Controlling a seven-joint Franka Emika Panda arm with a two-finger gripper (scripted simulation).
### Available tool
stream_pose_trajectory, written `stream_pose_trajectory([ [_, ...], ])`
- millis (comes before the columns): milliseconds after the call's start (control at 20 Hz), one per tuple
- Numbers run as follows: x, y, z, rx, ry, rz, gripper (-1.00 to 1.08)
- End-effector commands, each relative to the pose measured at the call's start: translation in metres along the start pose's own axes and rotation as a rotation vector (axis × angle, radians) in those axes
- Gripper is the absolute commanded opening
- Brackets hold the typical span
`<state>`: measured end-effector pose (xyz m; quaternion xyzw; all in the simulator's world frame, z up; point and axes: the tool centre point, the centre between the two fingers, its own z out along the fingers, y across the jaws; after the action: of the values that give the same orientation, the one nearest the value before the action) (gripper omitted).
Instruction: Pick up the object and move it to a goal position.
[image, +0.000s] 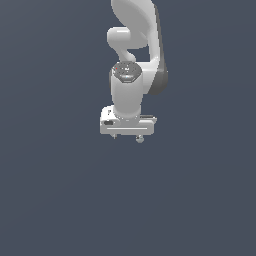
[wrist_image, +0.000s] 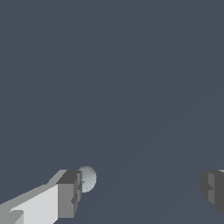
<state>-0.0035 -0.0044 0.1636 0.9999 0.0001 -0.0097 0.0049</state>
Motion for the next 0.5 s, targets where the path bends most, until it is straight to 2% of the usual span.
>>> stream_pose_trajectory([
  [0, 0.0, 0.0, 0.0, 0.0, 0.0, 0.0, 1.0],
  [450, -0.007, 0.001, 0.011, 0.005, -0.022, 0.01, 1.0],
])
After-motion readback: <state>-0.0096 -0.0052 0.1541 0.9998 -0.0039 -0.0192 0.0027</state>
